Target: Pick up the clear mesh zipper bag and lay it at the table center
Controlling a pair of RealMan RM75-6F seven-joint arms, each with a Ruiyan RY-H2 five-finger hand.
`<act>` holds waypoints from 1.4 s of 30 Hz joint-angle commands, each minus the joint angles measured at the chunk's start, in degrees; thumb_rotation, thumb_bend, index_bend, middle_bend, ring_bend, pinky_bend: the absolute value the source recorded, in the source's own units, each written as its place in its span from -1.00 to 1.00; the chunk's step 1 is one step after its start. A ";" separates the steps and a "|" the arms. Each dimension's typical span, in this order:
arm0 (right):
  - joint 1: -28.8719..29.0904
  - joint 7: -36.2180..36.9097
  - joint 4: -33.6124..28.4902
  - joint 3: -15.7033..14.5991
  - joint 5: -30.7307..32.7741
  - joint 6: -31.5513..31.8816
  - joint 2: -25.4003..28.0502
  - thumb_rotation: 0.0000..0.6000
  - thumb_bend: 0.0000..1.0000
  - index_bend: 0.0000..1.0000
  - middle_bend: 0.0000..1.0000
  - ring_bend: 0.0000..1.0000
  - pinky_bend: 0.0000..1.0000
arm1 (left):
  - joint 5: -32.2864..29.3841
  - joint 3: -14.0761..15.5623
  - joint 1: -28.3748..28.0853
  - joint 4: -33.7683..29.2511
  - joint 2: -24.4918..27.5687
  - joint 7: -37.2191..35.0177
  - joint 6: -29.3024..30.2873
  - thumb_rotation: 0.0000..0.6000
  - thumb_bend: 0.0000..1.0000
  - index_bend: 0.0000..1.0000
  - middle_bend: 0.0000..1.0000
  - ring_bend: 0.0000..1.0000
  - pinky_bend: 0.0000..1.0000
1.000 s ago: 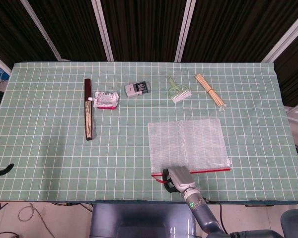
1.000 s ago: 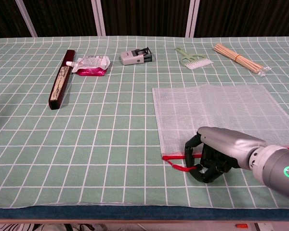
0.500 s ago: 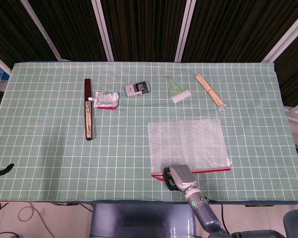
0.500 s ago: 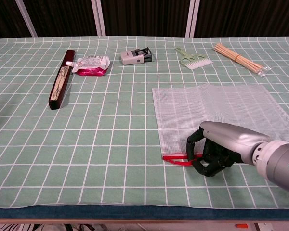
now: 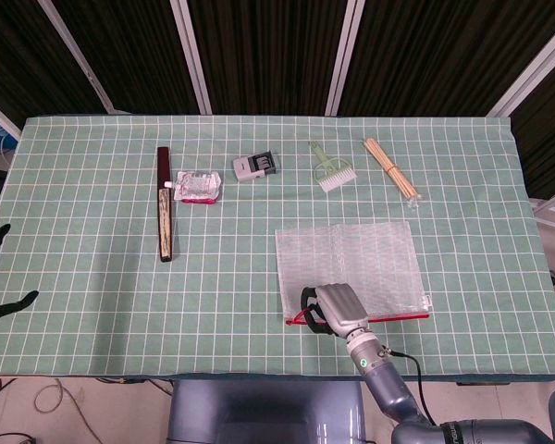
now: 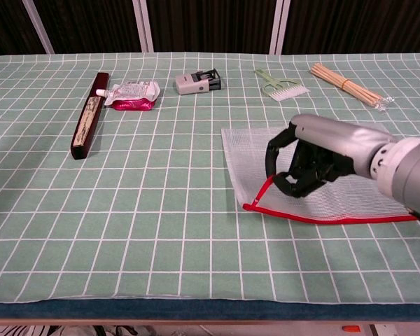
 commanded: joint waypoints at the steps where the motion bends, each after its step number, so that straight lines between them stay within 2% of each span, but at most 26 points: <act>1: 1.52 -0.57 -1.52 2.35 0.80 -0.06 1.47 1.00 0.23 0.24 1.00 1.00 0.92 | 0.54 -1.33 -2.53 -2.60 1.06 2.42 -1.99 1.00 -0.87 -0.99 -1.00 -1.00 -1.00; 7: 4.49 -1.47 -3.99 6.80 2.95 -0.08 3.94 1.00 0.23 0.25 1.00 1.00 0.92 | -0.61 -4.38 -9.30 -7.68 2.53 7.55 -8.46 1.00 -0.83 -0.87 -1.00 -1.00 -1.00; 13: 7.58 -2.27 -5.22 10.37 6.08 -0.10 5.57 1.00 0.23 0.25 1.00 1.00 0.92 | -3.11 -7.26 -16.48 -9.82 2.07 12.10 -14.96 1.00 -0.78 -0.78 -1.00 -1.00 -1.00; 20: 9.95 -2.52 -6.30 12.04 8.86 0.70 6.83 1.00 0.23 0.25 1.00 1.00 0.92 | -6.85 -9.45 -24.91 -9.49 0.74 16.02 -22.91 1.00 -0.64 -0.66 -1.00 -1.00 -1.00; 25: 11.56 -2.82 -6.68 12.51 10.12 1.47 7.34 1.00 0.23 0.25 1.00 1.00 0.92 | -10.28 -10.90 -32.16 -7.62 -1.72 18.11 -29.10 1.00 -0.62 -0.55 -1.00 -1.00 -1.00; 33: 13.92 -3.09 -7.55 13.07 11.66 2.83 7.53 1.00 0.24 0.25 1.00 1.00 0.92 | -14.66 -10.66 -39.95 -4.76 -7.49 18.80 -33.98 1.00 -0.53 -0.40 -0.94 -1.00 -1.00; 42: 15.55 -3.42 -8.71 13.19 13.02 4.41 7.90 1.00 0.24 0.25 1.00 1.00 0.92 | -17.84 -9.03 -44.60 -4.23 -12.69 19.43 -35.22 1.00 -0.52 -0.34 -0.93 -1.00 -1.00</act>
